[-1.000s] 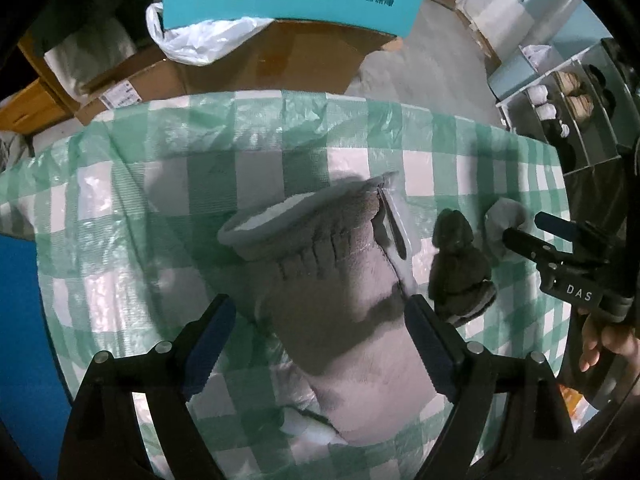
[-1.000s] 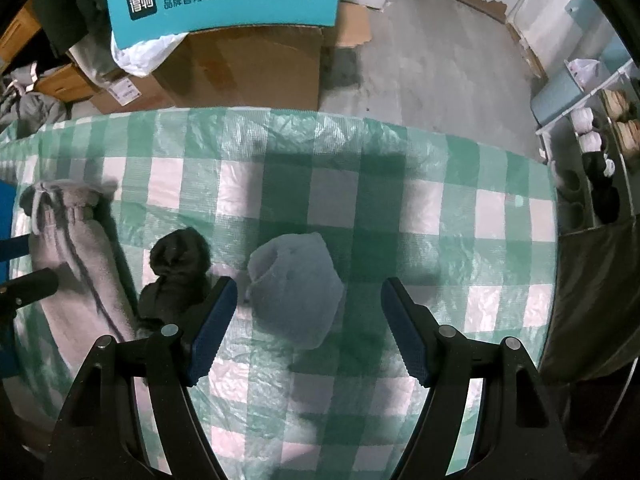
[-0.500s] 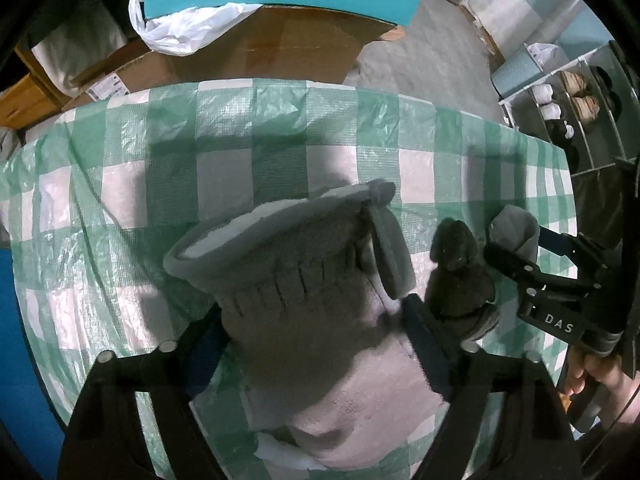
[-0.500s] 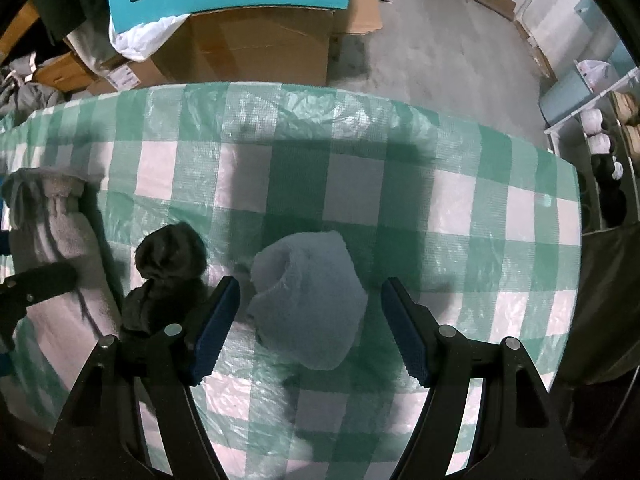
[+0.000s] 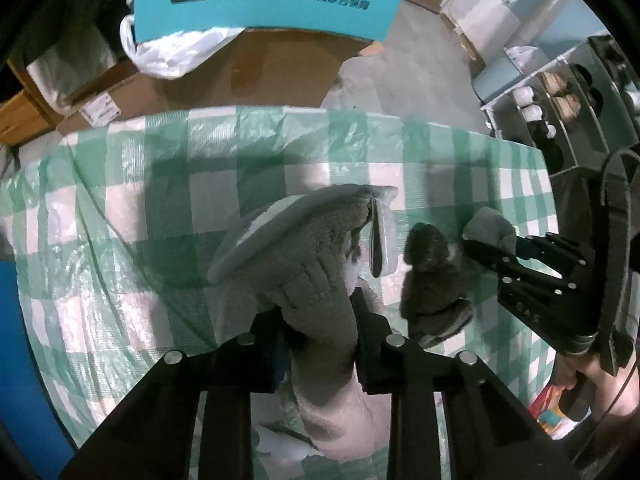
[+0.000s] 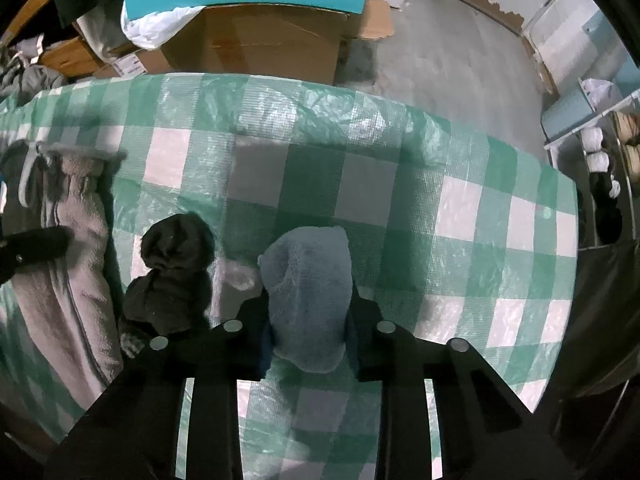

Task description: Organize soft objects

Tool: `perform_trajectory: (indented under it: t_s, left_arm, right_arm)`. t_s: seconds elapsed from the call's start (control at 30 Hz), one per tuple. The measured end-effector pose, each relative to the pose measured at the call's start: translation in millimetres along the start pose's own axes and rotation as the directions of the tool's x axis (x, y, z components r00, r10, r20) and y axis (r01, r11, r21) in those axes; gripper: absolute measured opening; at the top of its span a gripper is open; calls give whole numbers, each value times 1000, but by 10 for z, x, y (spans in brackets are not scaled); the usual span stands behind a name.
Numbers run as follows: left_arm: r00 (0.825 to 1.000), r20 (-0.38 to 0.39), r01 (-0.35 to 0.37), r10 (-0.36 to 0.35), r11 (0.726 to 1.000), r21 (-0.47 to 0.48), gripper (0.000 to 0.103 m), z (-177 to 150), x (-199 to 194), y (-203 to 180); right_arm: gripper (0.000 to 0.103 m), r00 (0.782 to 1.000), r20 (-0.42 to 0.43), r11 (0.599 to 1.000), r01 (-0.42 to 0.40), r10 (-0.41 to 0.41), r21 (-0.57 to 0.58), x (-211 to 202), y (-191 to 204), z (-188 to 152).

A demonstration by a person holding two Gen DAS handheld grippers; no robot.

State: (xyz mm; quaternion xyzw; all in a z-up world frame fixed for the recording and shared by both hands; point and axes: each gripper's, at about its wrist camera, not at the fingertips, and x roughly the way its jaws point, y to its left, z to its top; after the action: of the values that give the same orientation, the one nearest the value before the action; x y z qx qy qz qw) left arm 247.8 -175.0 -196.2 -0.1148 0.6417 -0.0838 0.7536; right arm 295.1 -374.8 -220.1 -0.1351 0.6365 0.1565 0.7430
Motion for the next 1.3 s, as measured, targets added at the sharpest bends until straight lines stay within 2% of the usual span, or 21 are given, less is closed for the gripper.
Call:
perform_trajectory:
  t_s: [0.3,0.63,0.93,1.17,1.3]
  left_arm:
    - [997,77,17,-19,999,33,25,-28,-311,-103]
    - [982,187,-32,6,991,133,25,-98,-755,-328]
    - [971,237,4,-40,988,151,25,-217,-1104,-363]
    - [961,272,-11,-39,984,177,25,-367,-1353,-350]
    - [955,295,-44,-15,981,190,25,-455,-1463,-335]
  right_arm:
    - [23,999,39,1000,4,-4,-16,-204,85,-7]
    - [23,994,114,999,5,-1,-33,-605,203,-92]
    - [23,983,179,999,-32,33,-11,-1025,261,-212]
    - [23,975,216,999,-37,41,-21,-1228,343,-308]
    - [23,973,228,999,-32,38,-30,-1321,390,-344]
